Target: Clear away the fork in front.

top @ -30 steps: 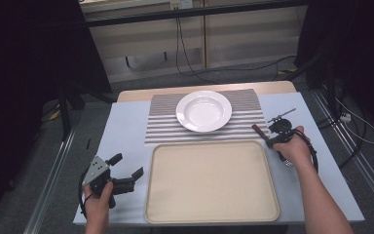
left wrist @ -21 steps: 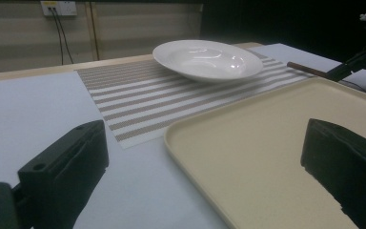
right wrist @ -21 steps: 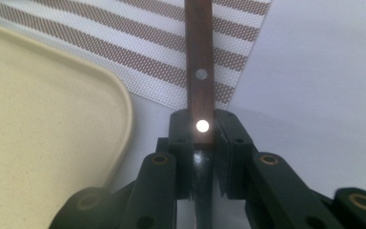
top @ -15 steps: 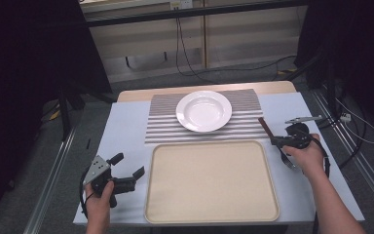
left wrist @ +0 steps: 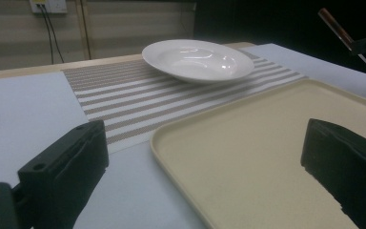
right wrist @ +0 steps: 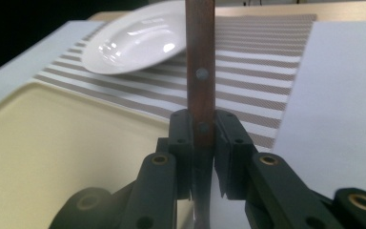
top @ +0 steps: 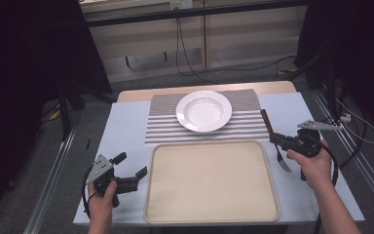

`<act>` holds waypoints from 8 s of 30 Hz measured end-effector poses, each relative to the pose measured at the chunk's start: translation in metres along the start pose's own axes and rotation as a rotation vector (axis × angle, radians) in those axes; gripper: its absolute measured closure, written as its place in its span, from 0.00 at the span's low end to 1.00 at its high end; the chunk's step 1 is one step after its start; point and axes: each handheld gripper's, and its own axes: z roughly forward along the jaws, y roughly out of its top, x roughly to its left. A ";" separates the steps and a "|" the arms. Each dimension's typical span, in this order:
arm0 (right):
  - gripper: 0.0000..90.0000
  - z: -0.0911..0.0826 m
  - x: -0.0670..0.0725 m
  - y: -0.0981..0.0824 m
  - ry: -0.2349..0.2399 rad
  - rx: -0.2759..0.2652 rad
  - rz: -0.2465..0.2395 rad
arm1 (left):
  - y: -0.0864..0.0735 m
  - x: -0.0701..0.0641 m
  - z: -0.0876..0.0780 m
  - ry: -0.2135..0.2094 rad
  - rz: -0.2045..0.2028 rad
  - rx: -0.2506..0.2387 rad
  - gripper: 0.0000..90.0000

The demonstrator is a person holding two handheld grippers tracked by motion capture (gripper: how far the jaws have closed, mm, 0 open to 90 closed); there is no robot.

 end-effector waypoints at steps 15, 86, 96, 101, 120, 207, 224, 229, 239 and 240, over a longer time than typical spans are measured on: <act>0.87 0.011 0.071 -0.006 0.178 -0.181 -0.020 | 0.024 -0.025 0.013 -0.080 -0.004 0.008 0.02; 0.60 0.046 0.155 -0.023 0.279 -0.191 -0.252 | 0.069 -0.060 0.077 -0.385 -0.246 0.106 0.88; 0.34 0.037 0.125 -0.025 0.198 -0.179 -0.241 | 0.059 -0.032 0.053 -0.371 -0.264 0.200 0.89; 0.29 0.038 0.119 -0.026 0.179 -0.172 -0.225 | 0.052 -0.027 0.054 -0.379 -0.281 0.241 0.89; 0.22 0.043 0.116 -0.030 0.153 -0.145 -0.237 | 0.022 -0.016 0.075 -0.295 -0.209 0.310 0.79; 0.22 0.052 0.113 -0.034 0.160 -0.118 -0.226 | -0.007 0.002 0.085 -0.160 -0.205 0.409 0.46; 0.21 0.038 0.112 -0.036 0.191 -0.080 -0.238 | 0.006 -0.001 0.067 -0.125 -0.191 0.319 0.19; 0.20 0.028 0.109 -0.042 0.183 -0.059 -0.254 | 0.009 -0.005 0.065 -0.127 -0.168 0.311 0.17; 0.19 0.008 0.094 -0.049 0.154 -0.057 -0.241 | 0.014 -0.009 0.053 -0.143 -0.106 0.324 0.13; 0.19 0.007 0.093 -0.049 0.153 -0.057 -0.243 | 0.014 -0.009 0.051 -0.142 -0.104 0.321 0.13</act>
